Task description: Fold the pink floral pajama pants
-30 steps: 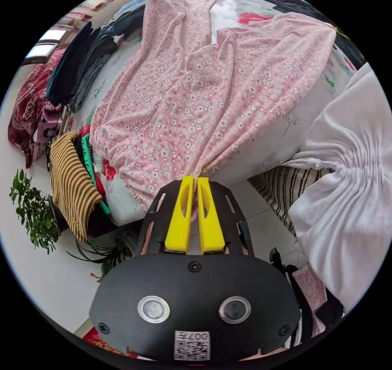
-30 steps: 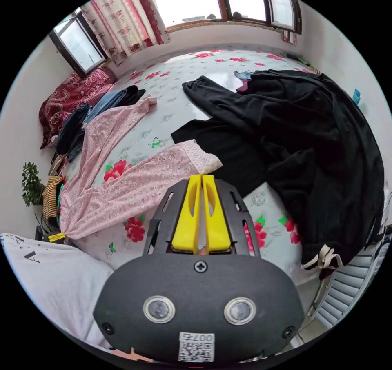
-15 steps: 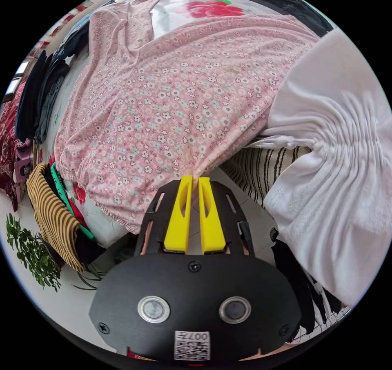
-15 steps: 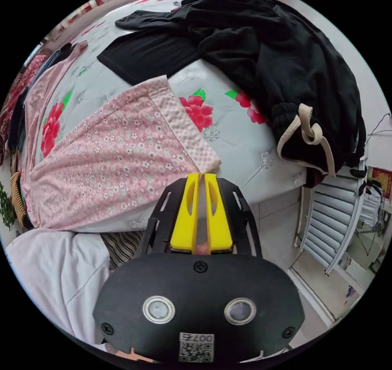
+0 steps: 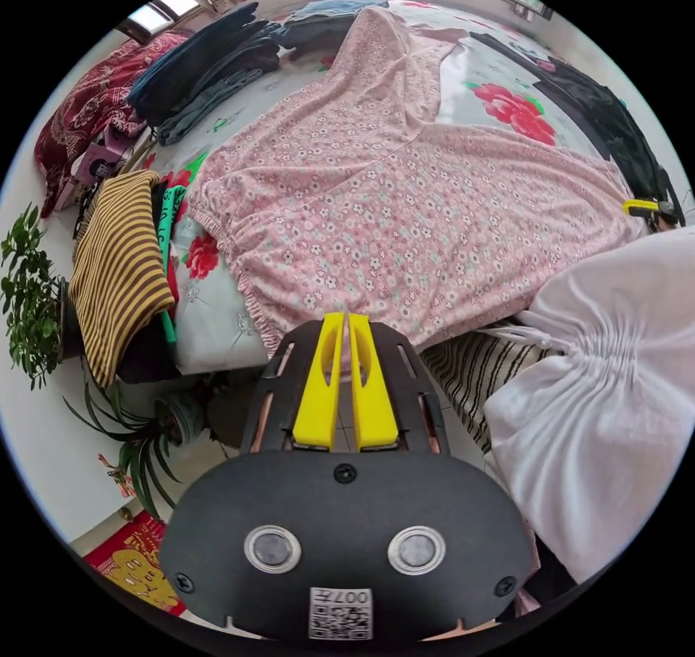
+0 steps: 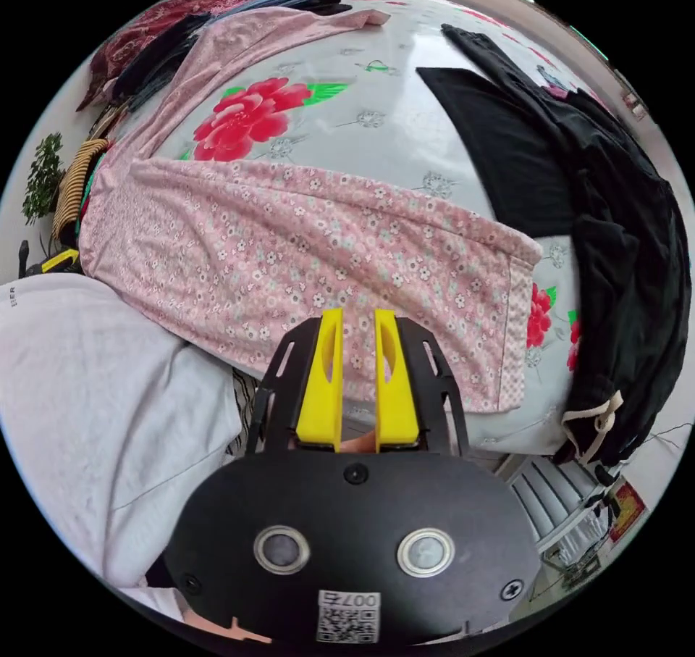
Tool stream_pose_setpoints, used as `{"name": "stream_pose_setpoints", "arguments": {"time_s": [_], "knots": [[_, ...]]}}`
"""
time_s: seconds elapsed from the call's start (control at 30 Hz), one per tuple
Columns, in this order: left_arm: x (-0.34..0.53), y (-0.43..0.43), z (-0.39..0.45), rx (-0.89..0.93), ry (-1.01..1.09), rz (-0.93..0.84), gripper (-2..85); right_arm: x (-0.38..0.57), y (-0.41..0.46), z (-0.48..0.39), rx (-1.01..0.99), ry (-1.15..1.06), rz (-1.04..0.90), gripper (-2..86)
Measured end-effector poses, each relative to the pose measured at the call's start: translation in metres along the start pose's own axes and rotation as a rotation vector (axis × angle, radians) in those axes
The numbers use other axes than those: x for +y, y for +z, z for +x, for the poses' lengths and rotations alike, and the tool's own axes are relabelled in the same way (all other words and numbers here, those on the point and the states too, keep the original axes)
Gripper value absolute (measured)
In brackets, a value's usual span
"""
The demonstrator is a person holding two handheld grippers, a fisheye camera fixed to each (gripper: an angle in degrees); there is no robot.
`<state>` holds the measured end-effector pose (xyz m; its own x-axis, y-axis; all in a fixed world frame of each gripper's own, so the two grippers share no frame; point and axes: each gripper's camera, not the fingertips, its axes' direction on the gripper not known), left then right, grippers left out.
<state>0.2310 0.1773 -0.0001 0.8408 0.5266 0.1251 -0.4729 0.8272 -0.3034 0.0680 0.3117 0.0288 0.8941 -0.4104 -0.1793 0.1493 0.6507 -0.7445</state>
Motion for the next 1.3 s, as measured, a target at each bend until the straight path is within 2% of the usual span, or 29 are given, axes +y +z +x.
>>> {"name": "stream_pose_setpoints", "arguments": {"time_s": [0.13,0.23,0.4,0.6,0.8,0.87,0.97,1.07,1.2,1.3], "knots": [[-0.027,0.007,-0.013,-0.086,-0.010,-0.012,-1.0,0.000,0.000,0.005,-0.006,0.065,0.011,5.0],[-0.045,0.010,-0.035,-0.087,-0.061,-0.009,-1.0,-0.015,-0.003,0.024,-0.129,0.080,-0.108,5.0],[-0.080,0.012,-0.079,-0.087,-0.157,0.014,-1.0,-0.061,-0.089,0.050,-0.147,0.144,0.293,5.1],[-0.152,0.029,-0.134,-0.115,-0.194,-0.022,-1.0,-0.197,-0.143,0.069,-0.220,0.172,0.561,7.1],[-0.208,0.058,-0.170,-0.122,-0.240,-0.073,-1.0,-0.358,-0.127,0.094,-0.286,0.275,0.567,8.9],[-0.218,0.074,-0.176,-0.144,-0.242,-0.124,-1.0,-0.394,-0.111,0.106,-0.320,0.346,0.544,8.7],[-0.218,0.076,-0.175,-0.167,-0.188,-0.106,-1.0,-0.433,-0.081,0.124,-0.417,0.428,0.497,6.4],[-0.211,0.076,-0.184,-0.136,-0.206,-0.071,-1.0,-0.439,-0.071,0.136,-0.506,0.387,0.438,1.8],[-0.203,0.076,-0.201,-0.073,-0.294,-0.034,-1.0,-0.364,-0.099,0.163,-0.303,0.420,0.528,0.3],[-0.205,0.077,-0.209,-0.080,-0.369,-0.017,-1.0,-0.304,-0.101,0.184,-0.158,0.433,0.481,0.3]]}}
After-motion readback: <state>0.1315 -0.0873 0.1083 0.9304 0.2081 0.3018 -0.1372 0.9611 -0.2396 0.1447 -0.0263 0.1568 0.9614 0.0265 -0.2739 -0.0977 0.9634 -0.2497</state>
